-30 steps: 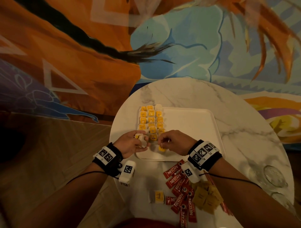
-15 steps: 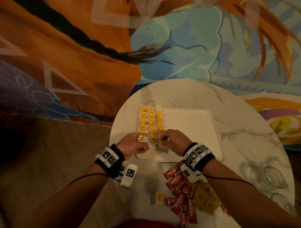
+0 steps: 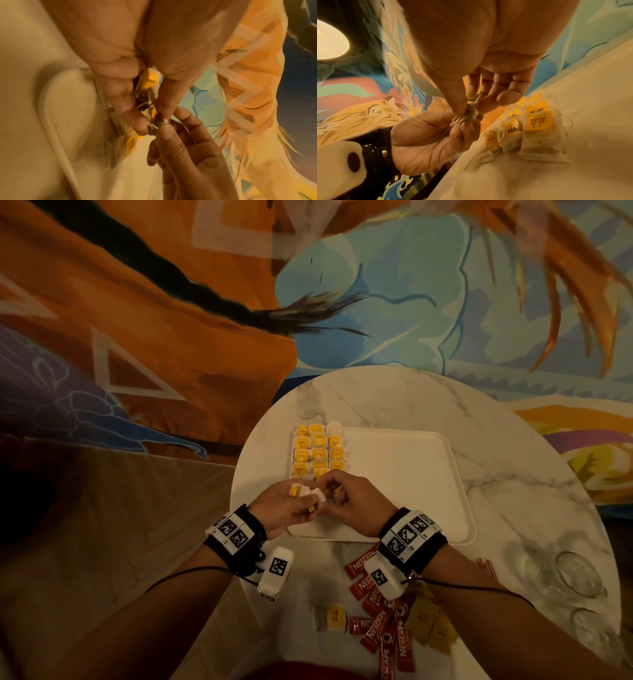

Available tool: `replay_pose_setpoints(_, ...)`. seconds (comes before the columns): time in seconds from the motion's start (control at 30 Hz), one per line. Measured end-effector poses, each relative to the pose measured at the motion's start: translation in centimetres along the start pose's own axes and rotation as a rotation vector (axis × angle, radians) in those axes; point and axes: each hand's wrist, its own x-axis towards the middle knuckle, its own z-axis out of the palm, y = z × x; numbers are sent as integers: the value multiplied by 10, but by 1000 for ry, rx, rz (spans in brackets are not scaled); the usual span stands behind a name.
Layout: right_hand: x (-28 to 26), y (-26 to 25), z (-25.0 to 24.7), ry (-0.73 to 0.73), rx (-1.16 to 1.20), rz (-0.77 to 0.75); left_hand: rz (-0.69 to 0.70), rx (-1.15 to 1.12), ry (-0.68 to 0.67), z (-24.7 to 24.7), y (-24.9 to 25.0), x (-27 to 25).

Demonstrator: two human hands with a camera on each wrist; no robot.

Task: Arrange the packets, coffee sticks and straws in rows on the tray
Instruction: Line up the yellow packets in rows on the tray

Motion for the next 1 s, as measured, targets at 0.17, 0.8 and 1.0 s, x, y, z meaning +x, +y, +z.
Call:
replay_pose_setpoints(0.17, -2, 5, 5, 79, 73, 27, 46, 14, 25, -1, 2, -1)
replay_pose_setpoints(0.8, -1, 11, 1, 65, 60, 151, 252, 426, 114, 0, 22, 3)
replay_pose_setpoints(1.0, 2, 20, -4, 172, 51, 347, 103, 171, 148, -3, 20, 2)
